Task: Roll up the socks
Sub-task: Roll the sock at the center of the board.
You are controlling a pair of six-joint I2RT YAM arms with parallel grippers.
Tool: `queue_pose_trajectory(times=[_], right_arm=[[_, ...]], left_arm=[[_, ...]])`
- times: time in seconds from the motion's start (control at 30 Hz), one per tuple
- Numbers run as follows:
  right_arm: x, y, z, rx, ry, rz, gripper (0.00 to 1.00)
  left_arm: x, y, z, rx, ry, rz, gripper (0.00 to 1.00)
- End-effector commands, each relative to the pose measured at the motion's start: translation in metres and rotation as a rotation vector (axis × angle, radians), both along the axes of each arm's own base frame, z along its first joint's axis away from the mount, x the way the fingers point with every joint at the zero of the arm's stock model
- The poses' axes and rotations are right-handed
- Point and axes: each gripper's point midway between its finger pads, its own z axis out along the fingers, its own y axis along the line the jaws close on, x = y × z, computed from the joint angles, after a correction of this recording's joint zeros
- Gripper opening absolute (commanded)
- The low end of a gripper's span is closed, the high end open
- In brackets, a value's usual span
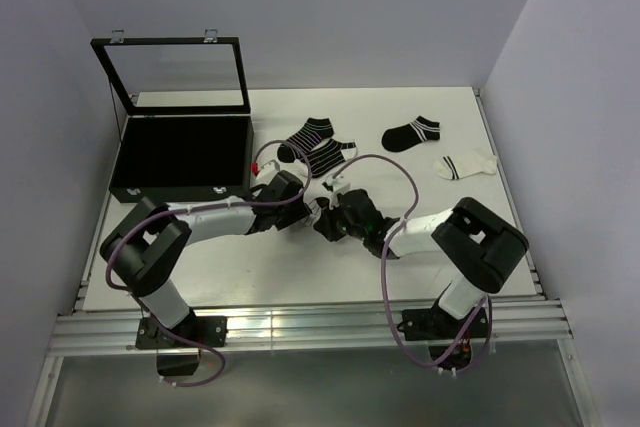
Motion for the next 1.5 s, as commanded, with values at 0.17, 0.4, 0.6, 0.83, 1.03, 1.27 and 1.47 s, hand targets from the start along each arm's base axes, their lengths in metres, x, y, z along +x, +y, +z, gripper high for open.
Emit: queue_pose_trajectory(times=[0.17, 0.4, 0.6, 0.83, 1.03, 1.27, 1.47], right_arm=[[-0.018, 0.008, 0.004, 0.259, 0.333, 0.104, 0.0], [-0.017, 0.012, -0.001, 0.276, 0.492, 0.155, 0.0], [-0.018, 0.014, -0.008, 0.334, 0.607, 0.138, 0.0], [-0.014, 0.008, -0.011, 0.36, 0.667, 0.11, 0.0], [-0.011, 0.009, -0.013, 0.359, 0.688, 0.105, 0.0], [-0.01, 0.009, -0.015, 0.356, 0.702, 0.099, 0.0], [-0.008, 0.005, -0.016, 0.336, 0.68, 0.094, 0.03]], left_arm=[[0.002, 0.009, 0.032, -0.146, -0.113, 0.085, 0.6], [-0.004, 0.014, 0.039, -0.202, -0.166, 0.078, 0.69], [-0.009, 0.01, 0.03, -0.229, -0.146, 0.061, 0.68], [-0.014, 0.01, 0.015, -0.238, -0.114, 0.071, 0.65], [-0.015, 0.01, 0.001, -0.216, -0.082, 0.073, 0.62], [-0.02, 0.017, -0.013, -0.185, -0.048, 0.094, 0.55], [-0.018, 0.015, -0.021, -0.134, -0.015, 0.078, 0.42]])
